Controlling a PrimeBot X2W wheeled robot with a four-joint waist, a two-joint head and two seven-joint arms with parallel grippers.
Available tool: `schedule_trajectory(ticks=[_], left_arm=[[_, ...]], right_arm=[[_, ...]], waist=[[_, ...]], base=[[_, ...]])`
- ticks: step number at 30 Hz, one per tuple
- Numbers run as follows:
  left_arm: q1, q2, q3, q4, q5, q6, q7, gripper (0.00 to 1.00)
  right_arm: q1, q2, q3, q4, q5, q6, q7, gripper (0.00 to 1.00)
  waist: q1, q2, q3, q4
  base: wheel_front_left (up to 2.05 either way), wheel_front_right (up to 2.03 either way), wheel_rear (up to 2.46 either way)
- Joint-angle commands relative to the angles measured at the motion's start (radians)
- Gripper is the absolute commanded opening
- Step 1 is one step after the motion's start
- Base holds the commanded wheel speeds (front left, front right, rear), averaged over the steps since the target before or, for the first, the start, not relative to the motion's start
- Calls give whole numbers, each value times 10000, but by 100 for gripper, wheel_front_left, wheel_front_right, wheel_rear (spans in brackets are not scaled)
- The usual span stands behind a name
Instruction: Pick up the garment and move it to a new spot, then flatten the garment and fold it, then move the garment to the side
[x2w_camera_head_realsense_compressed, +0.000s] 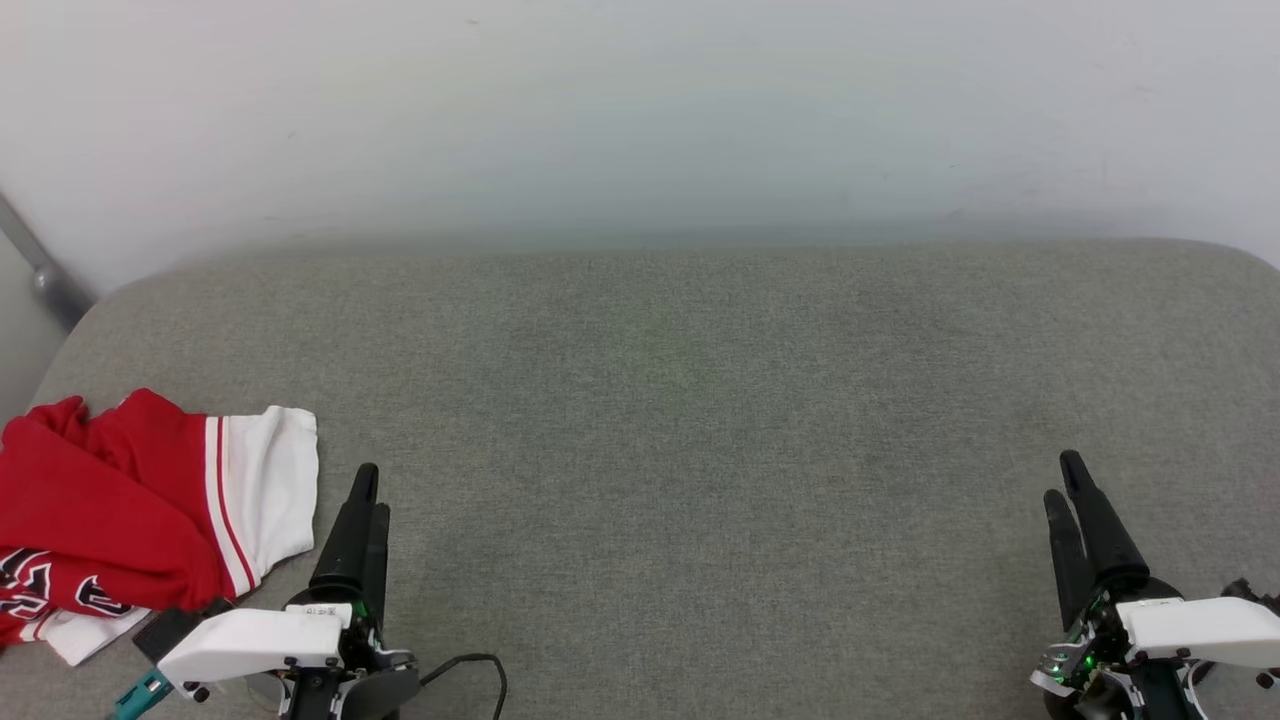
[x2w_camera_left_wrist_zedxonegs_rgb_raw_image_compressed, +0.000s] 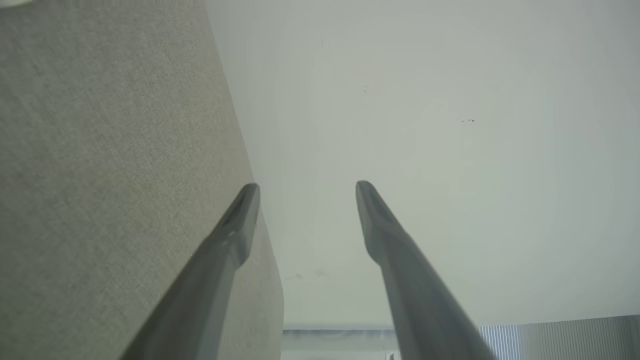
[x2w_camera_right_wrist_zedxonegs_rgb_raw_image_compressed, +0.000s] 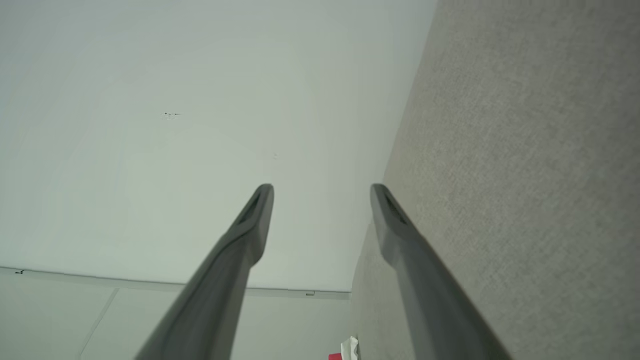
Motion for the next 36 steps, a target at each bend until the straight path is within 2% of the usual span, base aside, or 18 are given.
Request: schedule_trajectory(ticks=[1,8,25,36], left_arm=[[-333,30,-16,-316,407,-5,-144,100],[-351,28,-120,-629,2108,-5,-444,100],[-291,46,-504,-910,6884,46,-1085,100],[-344,208,-877,-900,8686,258,-1415,100]], right_arm=[[-115,-136,96,-271,-439,2,-141,100],[-84,-164,193,-577,-1905,2,-449,100],[-10,-180,435,-1257,-6684,1,-400,100],[103,-120,600,-1551,-8451,1,-285,100]], waist=[[0,0,-5,7],[0,0,-12,19],[0,0,-6,8],[0,0,-20,6]], base=[[0,0,0],[0,0,0],[0,0,0],[0,0,0]])
